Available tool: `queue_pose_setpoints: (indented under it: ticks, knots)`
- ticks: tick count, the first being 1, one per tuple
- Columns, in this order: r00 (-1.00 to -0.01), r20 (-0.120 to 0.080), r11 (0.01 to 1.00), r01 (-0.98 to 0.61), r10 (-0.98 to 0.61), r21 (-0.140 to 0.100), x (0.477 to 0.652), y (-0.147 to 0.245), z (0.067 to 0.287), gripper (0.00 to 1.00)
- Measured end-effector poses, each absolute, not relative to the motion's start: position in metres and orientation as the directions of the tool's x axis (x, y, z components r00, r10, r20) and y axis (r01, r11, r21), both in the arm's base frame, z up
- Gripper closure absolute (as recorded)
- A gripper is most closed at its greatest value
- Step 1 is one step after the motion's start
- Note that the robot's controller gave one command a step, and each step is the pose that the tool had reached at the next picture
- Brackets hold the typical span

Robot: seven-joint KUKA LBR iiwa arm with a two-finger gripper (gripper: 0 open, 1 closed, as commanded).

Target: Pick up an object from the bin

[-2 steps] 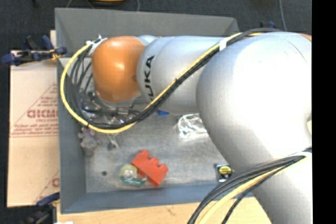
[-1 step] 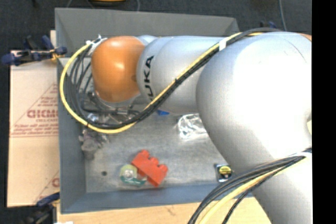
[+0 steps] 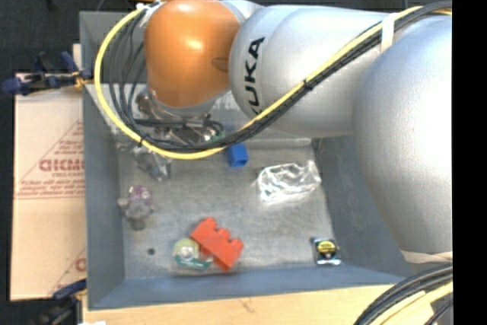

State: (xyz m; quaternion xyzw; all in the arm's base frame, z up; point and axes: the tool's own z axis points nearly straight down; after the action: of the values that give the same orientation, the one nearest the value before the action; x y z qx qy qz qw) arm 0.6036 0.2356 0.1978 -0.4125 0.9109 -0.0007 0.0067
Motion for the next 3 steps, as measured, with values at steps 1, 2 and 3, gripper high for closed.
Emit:
queue_pose_setpoints:
  ticks: [1,2,3]
  knots:
    - [-0.661,-0.005,0.661,-0.751,-0.751,-0.001,0.602,0.235,0.192,0.00]
    - [-0.455,0.001,0.455,-0.890,-0.890,0.001,0.603,0.237,0.096,0.00]
    - [-0.478,0.000,0.478,-0.878,-0.878,-0.008,0.612,0.233,0.072,0.00]
